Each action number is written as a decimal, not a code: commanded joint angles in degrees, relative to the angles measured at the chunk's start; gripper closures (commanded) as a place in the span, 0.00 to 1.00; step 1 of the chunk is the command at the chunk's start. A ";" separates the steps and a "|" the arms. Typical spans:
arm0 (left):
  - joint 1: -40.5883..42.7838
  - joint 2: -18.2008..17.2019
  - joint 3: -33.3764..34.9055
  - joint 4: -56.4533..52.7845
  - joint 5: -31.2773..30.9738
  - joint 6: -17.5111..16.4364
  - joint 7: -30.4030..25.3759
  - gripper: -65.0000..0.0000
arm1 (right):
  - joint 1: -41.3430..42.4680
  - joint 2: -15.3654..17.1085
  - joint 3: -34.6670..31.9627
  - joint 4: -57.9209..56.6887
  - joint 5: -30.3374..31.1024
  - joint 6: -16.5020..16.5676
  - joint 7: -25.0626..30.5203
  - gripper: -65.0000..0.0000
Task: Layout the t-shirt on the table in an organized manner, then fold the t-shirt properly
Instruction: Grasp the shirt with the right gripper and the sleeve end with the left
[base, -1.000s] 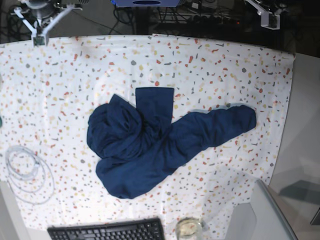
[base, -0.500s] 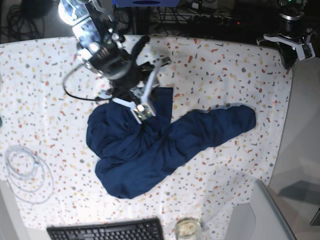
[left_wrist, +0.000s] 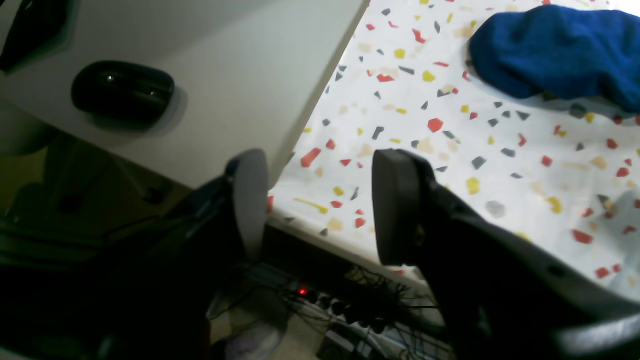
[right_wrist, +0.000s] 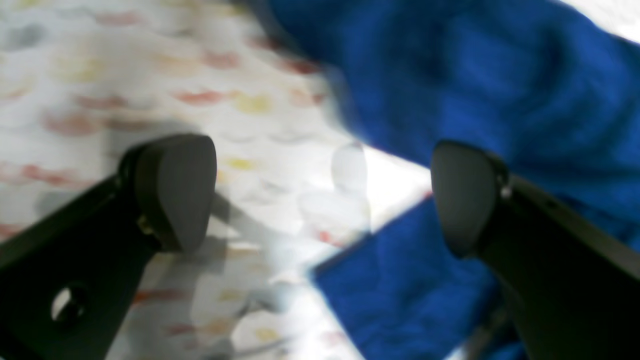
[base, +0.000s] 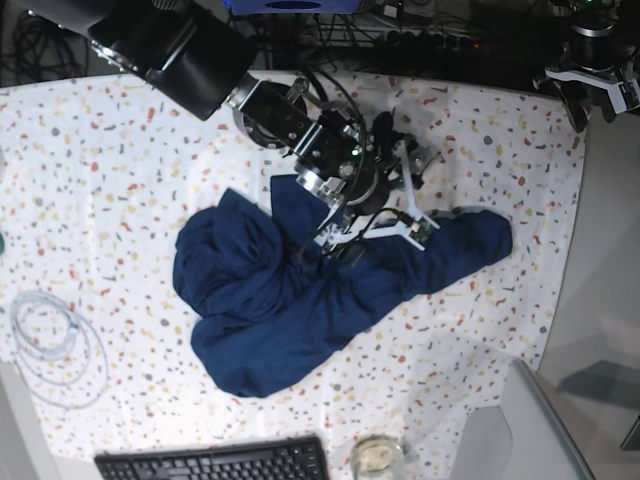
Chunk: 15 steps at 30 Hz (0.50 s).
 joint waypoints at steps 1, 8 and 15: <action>0.67 -0.62 -0.22 0.37 -0.18 0.27 -1.56 0.51 | 1.93 -1.72 -0.12 -0.48 1.13 0.17 3.36 0.01; 0.41 -0.45 1.01 0.11 -0.18 0.27 -1.56 0.51 | 6.33 -1.54 -0.04 -11.03 7.55 0.08 10.39 0.09; -3.64 -0.45 5.32 0.46 0.00 0.27 1.78 0.51 | 6.06 -1.54 0.14 -10.06 8.25 -0.10 12.85 0.15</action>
